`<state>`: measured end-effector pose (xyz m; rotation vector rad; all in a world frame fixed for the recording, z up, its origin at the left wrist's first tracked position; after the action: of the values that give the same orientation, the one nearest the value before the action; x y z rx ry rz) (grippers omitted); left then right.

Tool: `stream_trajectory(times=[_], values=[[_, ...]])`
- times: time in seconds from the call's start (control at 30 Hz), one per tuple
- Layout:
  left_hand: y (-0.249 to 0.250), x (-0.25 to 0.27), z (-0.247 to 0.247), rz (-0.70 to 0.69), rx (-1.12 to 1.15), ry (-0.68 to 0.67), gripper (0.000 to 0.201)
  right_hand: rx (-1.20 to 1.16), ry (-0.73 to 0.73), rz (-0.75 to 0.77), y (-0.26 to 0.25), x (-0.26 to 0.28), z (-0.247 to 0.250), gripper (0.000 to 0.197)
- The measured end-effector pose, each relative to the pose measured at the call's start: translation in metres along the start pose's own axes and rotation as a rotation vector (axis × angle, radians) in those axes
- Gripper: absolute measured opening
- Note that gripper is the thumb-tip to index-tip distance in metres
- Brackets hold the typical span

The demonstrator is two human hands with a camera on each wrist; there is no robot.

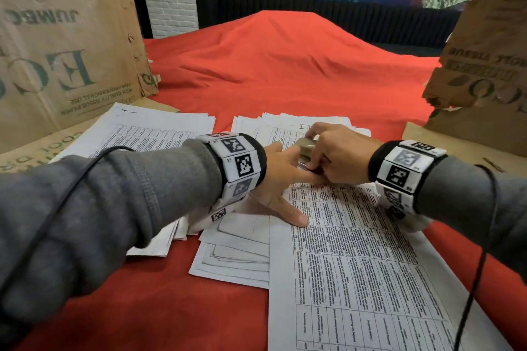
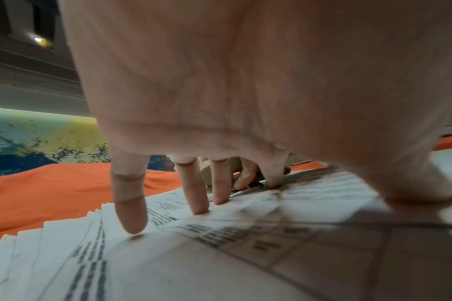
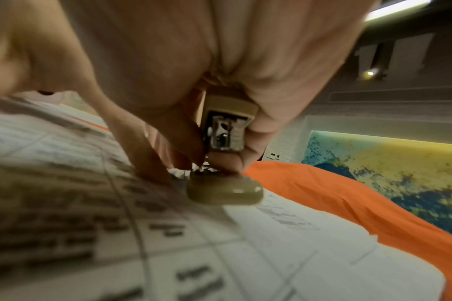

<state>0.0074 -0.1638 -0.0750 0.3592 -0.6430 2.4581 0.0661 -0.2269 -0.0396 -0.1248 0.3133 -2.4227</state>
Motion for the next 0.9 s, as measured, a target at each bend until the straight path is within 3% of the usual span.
stream_trajectory(times=[0.27, 0.5, 0.6, 0.73, 0.9], values=[[-0.003, -0.005, -0.003, 0.043, -0.009, -0.068, 0.096, 0.273, -0.115, 0.141, -0.017, 0.007, -0.009, 0.014], [-0.002, -0.005, -0.002, 0.047, -0.045, -0.057, 0.098, 0.453, -0.061, 0.194, -0.021, 0.011, -0.010, 0.023], [-0.003, -0.005, -0.004, 0.059, -0.028, -0.065, 0.097, 0.395, -0.006, 0.184, -0.014, 0.012, -0.003, 0.021], [-0.003, -0.007, -0.004, 0.043, -0.003, -0.038, 0.099, 0.069, 0.207, 0.003, 0.019, 0.004, 0.045, 0.024], [-0.001, -0.007, -0.002, 0.026, -0.010, -0.011, 0.099, -0.138, 0.137, -0.010, 0.011, 0.009, 0.041, 0.023]])
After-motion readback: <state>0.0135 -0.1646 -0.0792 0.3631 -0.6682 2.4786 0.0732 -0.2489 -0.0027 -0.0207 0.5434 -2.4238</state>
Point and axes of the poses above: each hand's wrist, its own x-axis away from the middle knuckle, its own z-axis out of the back of the hand, y = z × x, the point moved 10 cm from there along -x, towards the middle knuckle, and after that the axes turned 15 degrees about -x, right-handed, at the moved point
